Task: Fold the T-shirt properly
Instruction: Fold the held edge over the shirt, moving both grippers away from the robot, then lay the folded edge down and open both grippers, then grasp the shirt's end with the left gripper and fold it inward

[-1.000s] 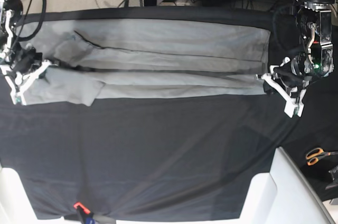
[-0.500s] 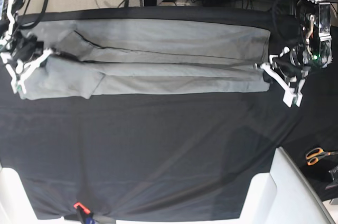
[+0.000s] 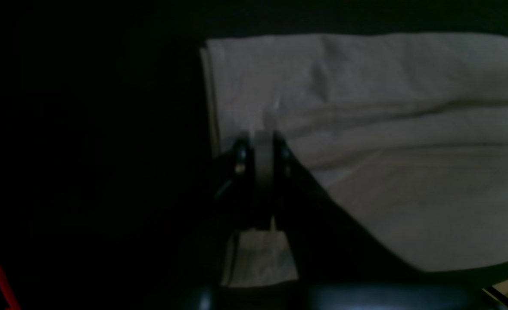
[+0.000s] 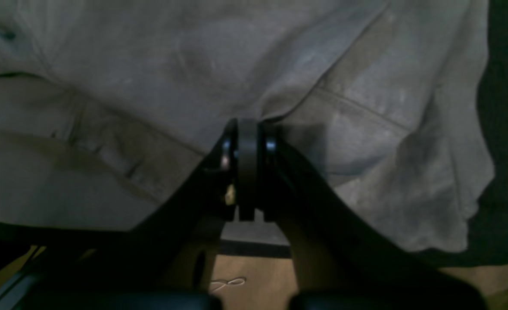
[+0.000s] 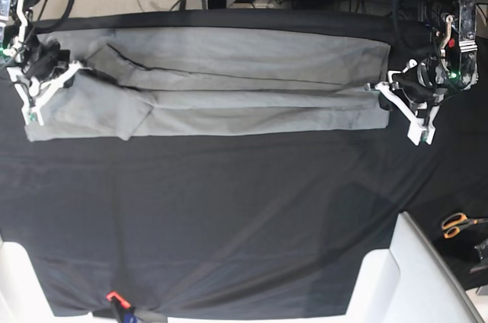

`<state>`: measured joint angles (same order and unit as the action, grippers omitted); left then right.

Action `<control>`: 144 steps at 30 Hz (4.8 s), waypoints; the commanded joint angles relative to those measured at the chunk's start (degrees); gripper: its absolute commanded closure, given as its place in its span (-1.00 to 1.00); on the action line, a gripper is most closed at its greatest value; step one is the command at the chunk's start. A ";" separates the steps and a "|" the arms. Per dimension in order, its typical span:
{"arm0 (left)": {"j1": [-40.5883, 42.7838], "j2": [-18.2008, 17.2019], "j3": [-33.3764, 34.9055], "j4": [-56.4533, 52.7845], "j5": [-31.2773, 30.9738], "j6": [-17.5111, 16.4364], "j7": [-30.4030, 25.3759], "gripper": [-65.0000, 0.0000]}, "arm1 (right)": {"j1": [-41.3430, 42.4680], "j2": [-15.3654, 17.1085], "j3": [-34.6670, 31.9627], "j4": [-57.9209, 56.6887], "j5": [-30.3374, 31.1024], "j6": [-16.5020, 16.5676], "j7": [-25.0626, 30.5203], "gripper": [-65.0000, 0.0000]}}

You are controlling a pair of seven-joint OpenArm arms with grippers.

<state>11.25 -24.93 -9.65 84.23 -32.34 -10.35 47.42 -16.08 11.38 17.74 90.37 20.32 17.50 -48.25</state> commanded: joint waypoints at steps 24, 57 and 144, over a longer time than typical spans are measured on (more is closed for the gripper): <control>-0.21 -1.58 0.20 1.27 -0.15 0.02 -0.69 1.00 | 0.30 2.12 2.53 -1.62 0.04 -0.66 1.00 0.95; 4.62 6.51 -31.19 8.83 -0.76 -21.34 8.19 -0.62 | -2.69 -1.57 8.15 2.69 0.12 -9.10 8.91 0.01; 10.42 11.35 -3.93 17.80 -0.23 -4.11 -5.09 1.00 | -5.15 -3.16 2.70 2.34 0.12 -8.93 14.36 0.01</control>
<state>21.74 -13.17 -13.21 101.06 -31.75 -14.66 43.07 -21.47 7.42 20.23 91.85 20.56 8.56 -35.00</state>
